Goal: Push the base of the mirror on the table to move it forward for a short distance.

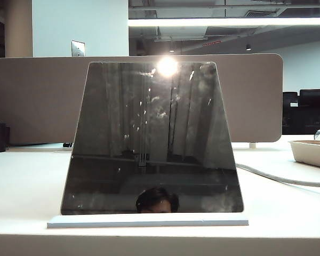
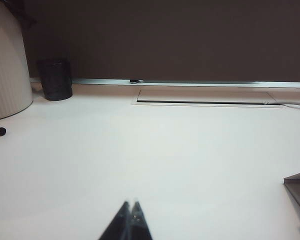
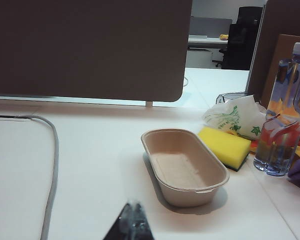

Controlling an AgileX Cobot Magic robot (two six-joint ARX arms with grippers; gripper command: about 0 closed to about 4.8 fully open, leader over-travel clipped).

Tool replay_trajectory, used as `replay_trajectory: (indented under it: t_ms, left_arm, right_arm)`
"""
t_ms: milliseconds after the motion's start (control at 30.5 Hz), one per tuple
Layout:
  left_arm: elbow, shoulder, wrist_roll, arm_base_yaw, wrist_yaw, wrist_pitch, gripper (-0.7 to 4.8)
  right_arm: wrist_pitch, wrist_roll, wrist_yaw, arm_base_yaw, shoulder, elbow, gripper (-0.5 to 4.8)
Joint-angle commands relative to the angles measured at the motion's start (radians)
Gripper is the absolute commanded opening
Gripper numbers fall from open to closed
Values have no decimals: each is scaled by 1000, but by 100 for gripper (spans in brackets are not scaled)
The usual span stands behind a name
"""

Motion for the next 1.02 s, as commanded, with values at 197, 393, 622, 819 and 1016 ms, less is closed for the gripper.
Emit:
replay_trajectory:
  t_ms: [197,393,622,819,1016]
  left_arm:
    - [1,0,4,0,4,10,-1]
    - [1,0,4,-4,4,9,-1]
    - [1,0,4,-198,0,9,-1]
    - [1,0,4,-459,3,10,-1]
    - [1,0,4,-672,4,9,-1]
  right_arm:
    - [13,-3,-2,0,0,0,0]
    - [13,-2,-2,0,0,0,0]
    - [13,34,-6,1,0,0,0]
    - [14,241,-31,1,0,1,0]
    - [74,497,-85,1,0,1,0]
